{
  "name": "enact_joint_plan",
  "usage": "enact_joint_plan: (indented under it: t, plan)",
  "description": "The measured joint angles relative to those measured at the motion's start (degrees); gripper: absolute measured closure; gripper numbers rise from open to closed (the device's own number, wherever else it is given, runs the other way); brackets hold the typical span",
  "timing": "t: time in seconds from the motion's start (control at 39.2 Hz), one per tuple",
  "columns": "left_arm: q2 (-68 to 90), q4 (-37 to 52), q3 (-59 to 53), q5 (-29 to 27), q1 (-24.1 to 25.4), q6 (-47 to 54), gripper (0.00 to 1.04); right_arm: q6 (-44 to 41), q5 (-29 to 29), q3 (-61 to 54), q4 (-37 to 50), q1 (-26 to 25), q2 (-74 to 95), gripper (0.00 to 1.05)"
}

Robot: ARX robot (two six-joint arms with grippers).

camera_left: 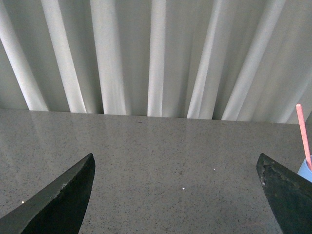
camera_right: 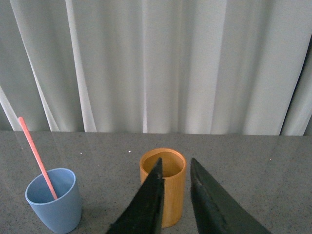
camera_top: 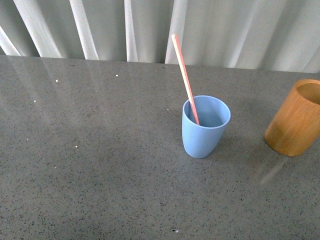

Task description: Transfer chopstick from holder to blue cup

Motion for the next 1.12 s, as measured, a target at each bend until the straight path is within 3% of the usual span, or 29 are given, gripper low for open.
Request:
enact_joint_plan:
  t: [0.41,1.12]
  plan:
    - [0.00,0.00,0.00,0.00,0.00,0.00,0.07,0.04,0.00,0.00,-0.02,0.00,0.00,0.08]
    - [0.00,0.00,0.00,0.00,0.00,0.00,0.07,0.00,0.00,0.00,-0.02,0.00,0.00,0.10]
